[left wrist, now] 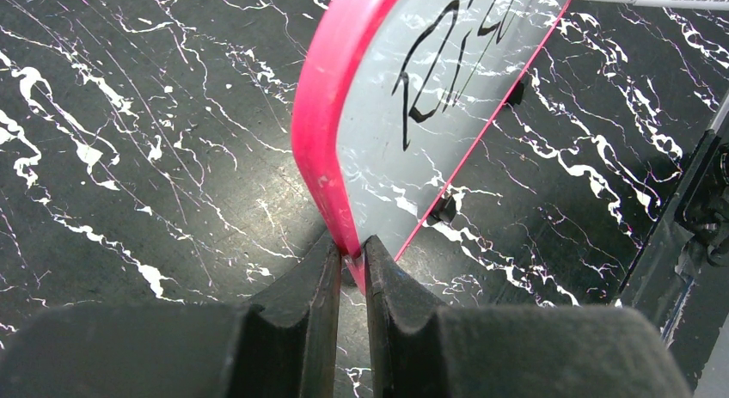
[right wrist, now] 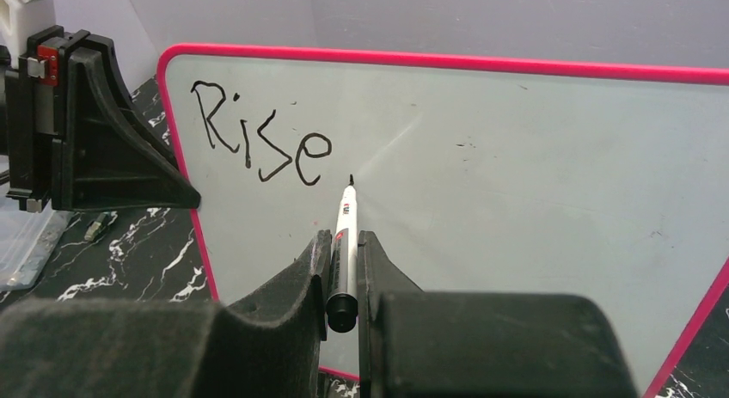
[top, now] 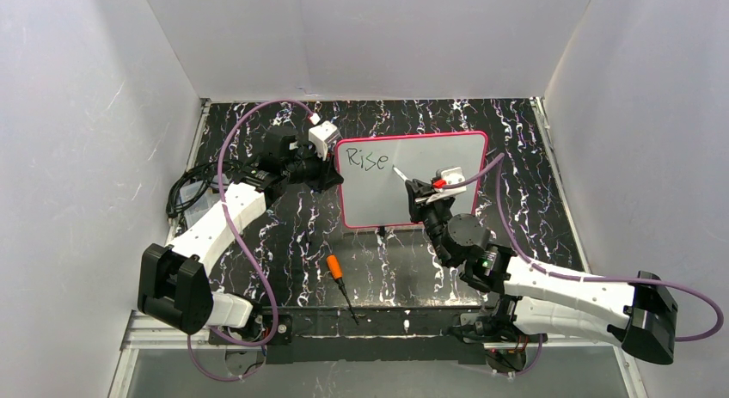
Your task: Write a sentence on the whiteboard
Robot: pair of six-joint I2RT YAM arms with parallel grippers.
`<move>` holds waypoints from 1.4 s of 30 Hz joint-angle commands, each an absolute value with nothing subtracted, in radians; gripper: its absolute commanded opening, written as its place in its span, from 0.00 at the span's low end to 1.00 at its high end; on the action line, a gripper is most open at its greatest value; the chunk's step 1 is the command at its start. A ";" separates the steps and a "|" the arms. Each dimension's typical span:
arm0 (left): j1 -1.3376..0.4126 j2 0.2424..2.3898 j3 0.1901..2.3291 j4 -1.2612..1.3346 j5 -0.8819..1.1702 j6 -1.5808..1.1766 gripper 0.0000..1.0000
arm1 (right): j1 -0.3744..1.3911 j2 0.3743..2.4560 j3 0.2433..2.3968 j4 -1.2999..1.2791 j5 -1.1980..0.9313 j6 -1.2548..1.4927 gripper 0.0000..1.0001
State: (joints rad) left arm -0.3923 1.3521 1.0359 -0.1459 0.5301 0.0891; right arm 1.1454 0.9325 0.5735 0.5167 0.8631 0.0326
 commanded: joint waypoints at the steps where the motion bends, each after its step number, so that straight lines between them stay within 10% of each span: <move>1: -0.402 1.343 1.030 -0.178 0.537 0.096 0.00 | 1.140 0.907 0.570 0.518 0.835 0.053 0.01; 42: -0.402 1.345 1.030 -0.178 0.541 0.094 0.00 | 1.139 0.870 0.519 0.511 0.935 0.030 0.01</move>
